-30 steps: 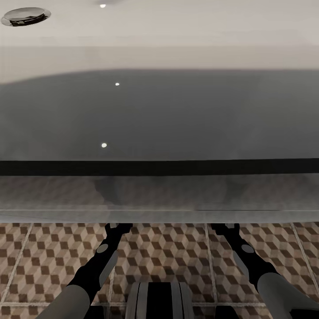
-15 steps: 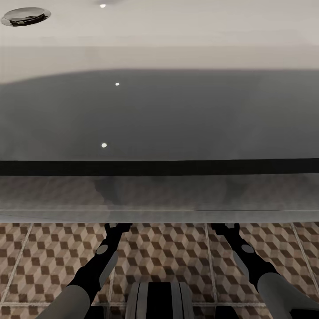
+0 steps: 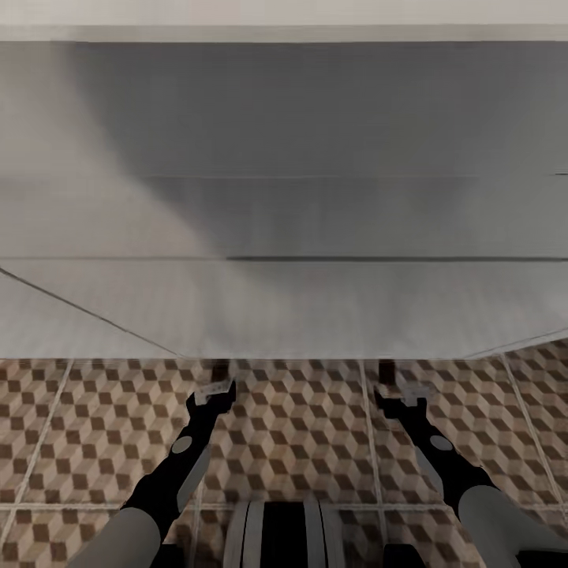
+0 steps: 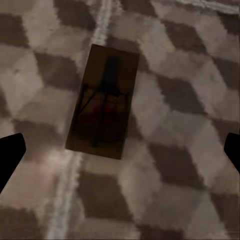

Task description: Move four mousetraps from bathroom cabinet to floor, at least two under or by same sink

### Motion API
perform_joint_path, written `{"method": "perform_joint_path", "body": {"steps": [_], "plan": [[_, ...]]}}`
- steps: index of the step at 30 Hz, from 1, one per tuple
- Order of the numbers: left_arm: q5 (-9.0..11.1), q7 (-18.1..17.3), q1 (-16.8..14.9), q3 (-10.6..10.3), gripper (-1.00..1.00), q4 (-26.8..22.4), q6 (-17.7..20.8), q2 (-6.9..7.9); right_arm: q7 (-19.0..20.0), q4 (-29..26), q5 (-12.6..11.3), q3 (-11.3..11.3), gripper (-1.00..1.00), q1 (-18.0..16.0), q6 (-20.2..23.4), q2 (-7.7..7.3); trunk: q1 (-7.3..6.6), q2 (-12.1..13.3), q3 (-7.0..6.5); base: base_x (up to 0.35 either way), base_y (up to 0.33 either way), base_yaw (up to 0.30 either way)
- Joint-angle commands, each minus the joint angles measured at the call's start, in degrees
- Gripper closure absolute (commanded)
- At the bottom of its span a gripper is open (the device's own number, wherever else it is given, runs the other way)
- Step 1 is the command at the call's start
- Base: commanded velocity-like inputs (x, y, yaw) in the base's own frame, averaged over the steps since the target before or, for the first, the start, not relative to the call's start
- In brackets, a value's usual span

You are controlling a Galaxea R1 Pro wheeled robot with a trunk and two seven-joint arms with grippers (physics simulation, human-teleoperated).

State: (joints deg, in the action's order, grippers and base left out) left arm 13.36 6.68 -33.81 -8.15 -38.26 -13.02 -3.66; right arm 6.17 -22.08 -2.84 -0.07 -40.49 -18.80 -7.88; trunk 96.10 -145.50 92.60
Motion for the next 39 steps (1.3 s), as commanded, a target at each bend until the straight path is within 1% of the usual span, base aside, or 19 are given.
{"method": "perform_joint_path", "body": {"steps": [1,32,39], "plan": [[0.5,0.4,0.0,-0.4,-1.00,0.0,-0.2,0.05,0.3,0.1,-0.3,0.0,-1.00,0.0,-0.2,-0.02,-0.04,0.0,0.02,-0.328,0.000,0.000],[0.4,0.3,0.0,-0.4,-1.00,0.0,-0.3,0.07,0.3,0.1,-0.4,0.0,-1.00,0.0,-0.2,-0.01,-0.04,0.0,0.02,-0.338,-0.004,0.000],[0.5,0.2,0.0,-0.4,-1.00,0.1,-0.4,0.10,0.3,0.1,-0.4,0.0,-1.00,0.0,-0.2,-0.01,-0.04,0.0,0.02,-0.129,-0.020,0.000]]}}
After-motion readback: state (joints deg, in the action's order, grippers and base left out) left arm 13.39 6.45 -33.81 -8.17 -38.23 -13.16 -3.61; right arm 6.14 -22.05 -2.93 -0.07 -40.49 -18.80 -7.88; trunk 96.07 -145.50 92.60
